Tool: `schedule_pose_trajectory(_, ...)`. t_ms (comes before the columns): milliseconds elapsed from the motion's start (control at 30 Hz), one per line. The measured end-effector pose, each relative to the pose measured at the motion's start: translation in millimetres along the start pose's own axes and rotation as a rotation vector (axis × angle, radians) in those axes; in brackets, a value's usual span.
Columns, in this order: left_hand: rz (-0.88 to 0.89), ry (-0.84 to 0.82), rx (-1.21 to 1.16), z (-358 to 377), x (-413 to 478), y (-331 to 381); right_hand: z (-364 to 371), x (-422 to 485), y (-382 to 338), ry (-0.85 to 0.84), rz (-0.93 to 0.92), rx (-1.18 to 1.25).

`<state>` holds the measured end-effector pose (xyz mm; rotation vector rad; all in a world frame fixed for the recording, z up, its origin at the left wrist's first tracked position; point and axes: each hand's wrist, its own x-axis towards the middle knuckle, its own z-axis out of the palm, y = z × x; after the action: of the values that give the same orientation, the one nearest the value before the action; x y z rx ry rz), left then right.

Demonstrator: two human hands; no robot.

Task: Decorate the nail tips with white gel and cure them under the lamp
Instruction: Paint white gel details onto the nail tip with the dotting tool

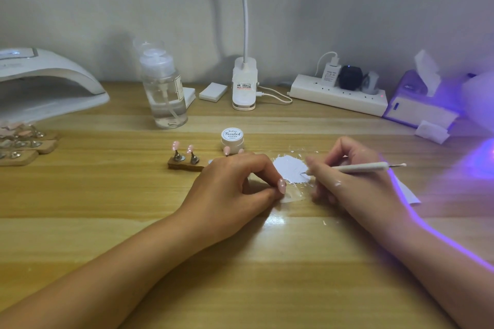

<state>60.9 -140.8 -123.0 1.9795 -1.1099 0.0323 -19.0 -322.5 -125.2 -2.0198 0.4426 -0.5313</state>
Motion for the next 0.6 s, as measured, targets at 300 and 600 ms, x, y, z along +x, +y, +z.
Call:
schedule_pose_trajectory(300, -0.022, -0.017, 0.0, 0, 1, -1, 0, -2, -4, -0.002, 0.026, -0.076)
schedule_pose_trajectory(600, -0.006, -0.022, -0.01, -1, 2, -2, 5, -18, -24, 0.024, 0.0, 0.415)
